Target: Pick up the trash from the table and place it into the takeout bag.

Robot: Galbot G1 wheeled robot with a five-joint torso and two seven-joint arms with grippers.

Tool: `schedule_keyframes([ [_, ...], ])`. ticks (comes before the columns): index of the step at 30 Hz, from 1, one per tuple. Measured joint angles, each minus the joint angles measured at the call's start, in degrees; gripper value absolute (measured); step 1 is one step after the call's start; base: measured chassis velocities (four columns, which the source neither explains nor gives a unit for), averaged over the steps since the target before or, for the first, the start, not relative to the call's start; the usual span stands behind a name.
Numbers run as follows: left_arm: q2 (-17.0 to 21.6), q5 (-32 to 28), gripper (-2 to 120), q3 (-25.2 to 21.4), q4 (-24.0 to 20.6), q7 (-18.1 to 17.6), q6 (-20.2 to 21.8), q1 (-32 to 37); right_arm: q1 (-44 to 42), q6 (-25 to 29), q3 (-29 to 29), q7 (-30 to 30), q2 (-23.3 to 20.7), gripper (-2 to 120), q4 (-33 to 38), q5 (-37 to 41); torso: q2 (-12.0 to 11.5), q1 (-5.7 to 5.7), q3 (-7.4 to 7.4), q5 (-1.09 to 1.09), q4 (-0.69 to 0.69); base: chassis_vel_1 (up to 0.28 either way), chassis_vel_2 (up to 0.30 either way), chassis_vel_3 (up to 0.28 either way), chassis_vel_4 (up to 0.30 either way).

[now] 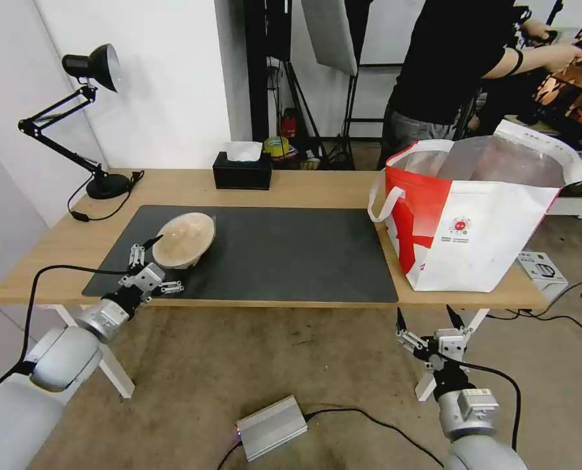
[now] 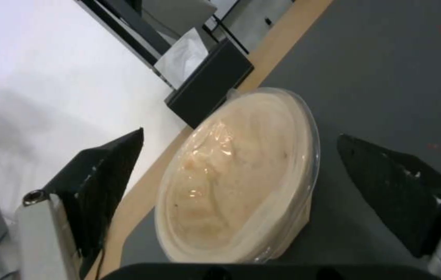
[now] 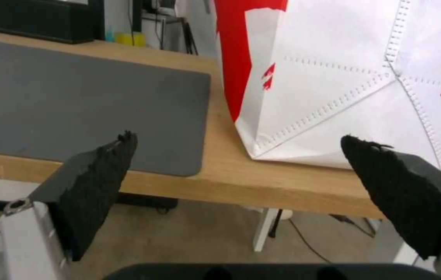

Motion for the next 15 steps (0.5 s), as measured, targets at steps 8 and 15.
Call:
schedule_keyframes([
  [8,-0.4,0.3,100,2.0,1.6,0.0,0.0,-1.5,-0.2,0.0,0.0,0.0,0.1,100,0.2,-0.1,0.0,0.0,0.0,0.0,0.0,0.0,0.0,0.0,0.0],
  [15,-0.8,0.6,100,3.1,2.8,0.1,-0.1,-2.5,-0.2,0.0,0.0,0.0,0.3,100,0.2,-0.2,0.0,0.0,0.0,0.0,-0.01,0.0,0.0,0.0,0.0],
])
